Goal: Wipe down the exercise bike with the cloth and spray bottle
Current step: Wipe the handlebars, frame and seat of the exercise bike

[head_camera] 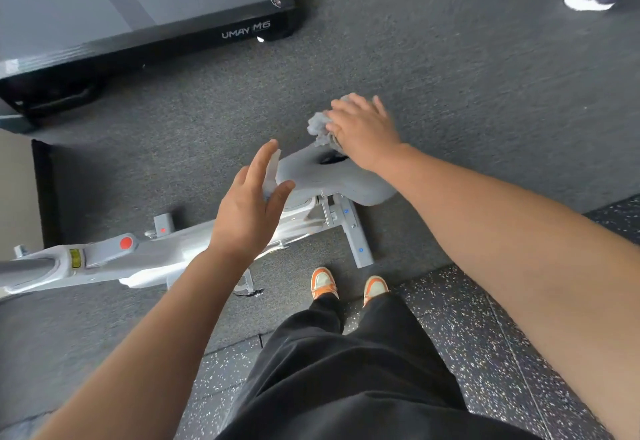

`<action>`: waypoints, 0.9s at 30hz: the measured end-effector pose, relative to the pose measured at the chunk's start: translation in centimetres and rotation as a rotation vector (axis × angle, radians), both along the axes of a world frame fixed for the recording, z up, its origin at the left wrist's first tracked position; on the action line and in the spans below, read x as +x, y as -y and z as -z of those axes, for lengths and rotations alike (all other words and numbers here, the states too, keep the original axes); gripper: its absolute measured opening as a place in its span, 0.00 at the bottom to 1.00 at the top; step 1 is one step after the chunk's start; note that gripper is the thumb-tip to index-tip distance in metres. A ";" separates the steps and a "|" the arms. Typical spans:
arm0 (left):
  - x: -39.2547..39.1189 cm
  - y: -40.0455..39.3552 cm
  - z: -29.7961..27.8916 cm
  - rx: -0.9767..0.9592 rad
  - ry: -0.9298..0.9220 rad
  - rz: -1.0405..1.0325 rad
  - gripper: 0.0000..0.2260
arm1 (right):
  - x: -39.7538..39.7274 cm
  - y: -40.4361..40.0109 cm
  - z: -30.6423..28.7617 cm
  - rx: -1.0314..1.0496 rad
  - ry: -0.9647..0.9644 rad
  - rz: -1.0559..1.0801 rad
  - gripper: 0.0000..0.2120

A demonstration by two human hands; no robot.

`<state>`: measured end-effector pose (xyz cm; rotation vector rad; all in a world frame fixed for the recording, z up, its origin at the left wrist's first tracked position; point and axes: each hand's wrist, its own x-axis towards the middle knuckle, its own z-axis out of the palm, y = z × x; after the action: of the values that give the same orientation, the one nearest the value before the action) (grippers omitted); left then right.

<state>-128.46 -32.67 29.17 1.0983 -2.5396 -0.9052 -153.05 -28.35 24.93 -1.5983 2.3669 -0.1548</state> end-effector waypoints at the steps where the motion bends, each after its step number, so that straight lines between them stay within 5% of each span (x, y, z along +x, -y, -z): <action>1: -0.2 -0.1 0.1 0.004 0.000 0.005 0.26 | -0.7 -0.5 0.2 -0.024 0.014 0.030 0.19; 10: -2.5 -1.0 0.2 0.025 -0.004 0.054 0.26 | -1.0 -6.9 2.1 -0.187 0.190 0.315 0.21; 27: -3.3 -2.0 -0.4 0.047 0.001 0.098 0.26 | 4.3 -11.2 2.5 -0.186 0.039 0.186 0.22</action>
<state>-131.76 -30.63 29.53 0.9948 -2.6052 -0.9937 -148.74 -17.13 22.47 -1.4324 2.5315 -0.4520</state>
